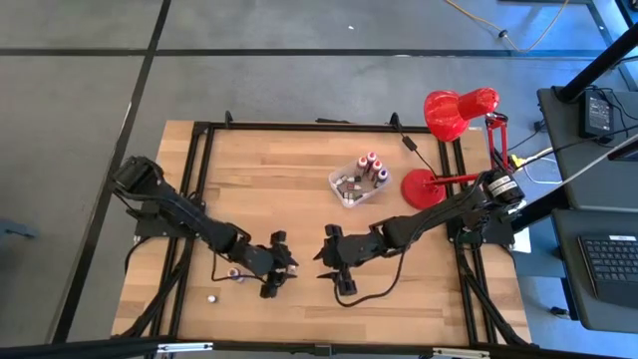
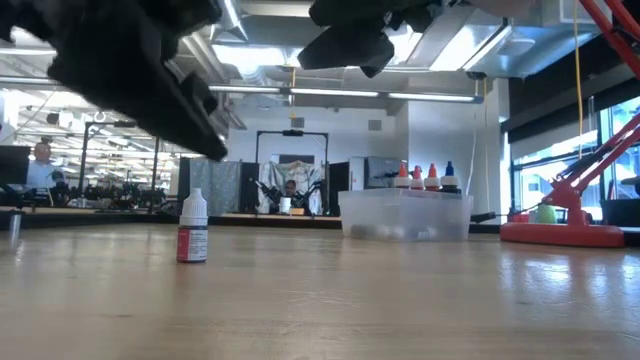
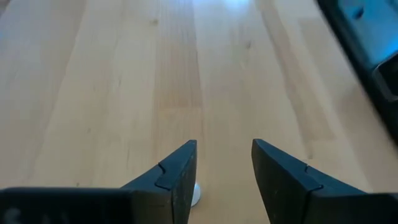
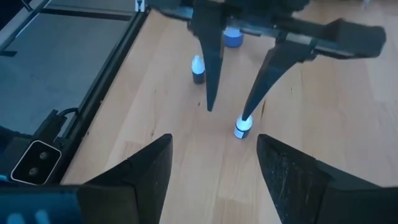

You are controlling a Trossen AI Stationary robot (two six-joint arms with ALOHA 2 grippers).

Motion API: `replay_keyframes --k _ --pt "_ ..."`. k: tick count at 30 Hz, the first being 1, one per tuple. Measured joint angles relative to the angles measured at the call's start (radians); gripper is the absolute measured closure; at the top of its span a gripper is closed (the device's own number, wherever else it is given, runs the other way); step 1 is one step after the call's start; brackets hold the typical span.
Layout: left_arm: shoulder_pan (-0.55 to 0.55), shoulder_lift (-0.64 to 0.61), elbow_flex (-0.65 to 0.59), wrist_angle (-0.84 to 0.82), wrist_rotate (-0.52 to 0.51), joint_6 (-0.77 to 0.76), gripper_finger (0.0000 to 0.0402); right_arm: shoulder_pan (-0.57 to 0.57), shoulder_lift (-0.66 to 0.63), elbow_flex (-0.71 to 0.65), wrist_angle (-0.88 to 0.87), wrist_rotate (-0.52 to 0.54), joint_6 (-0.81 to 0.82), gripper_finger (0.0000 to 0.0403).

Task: Pick & Place food coloring
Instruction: Put the small red food coloring bottle in the transparent bin

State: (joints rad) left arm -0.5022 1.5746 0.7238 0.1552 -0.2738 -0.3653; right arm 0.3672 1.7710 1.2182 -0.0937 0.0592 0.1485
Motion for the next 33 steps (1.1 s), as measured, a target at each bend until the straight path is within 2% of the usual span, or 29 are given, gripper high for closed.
replay_keyframes --k 4,12,18,27,33 --pt "0.0 0.042 0.0 -0.001 -0.005 0.028 0.0257 0.0 0.0 0.0 -0.005 0.0 0.004 0.0166" --pt "0.0 0.078 0.0 -0.003 -0.102 0.036 0.0269 0.0 0.0 0.0 -0.005 0.0 0.004 0.0166" --pt "0.0 0.078 0.0 -0.006 -0.1 0.039 0.0275 0.0 0.0 0.0 -0.005 0.0 0.004 0.0166" --pt "0.0 0.078 0.0 -0.119 -0.065 -0.003 0.0278 0.0 -0.001 0.0 -0.005 0.0 0.004 0.0166" --pt "0.0 0.078 0.0 -0.118 -0.071 -0.006 0.0309 0.0 -0.001 0.0 -0.007 0.0 0.004 0.0166"
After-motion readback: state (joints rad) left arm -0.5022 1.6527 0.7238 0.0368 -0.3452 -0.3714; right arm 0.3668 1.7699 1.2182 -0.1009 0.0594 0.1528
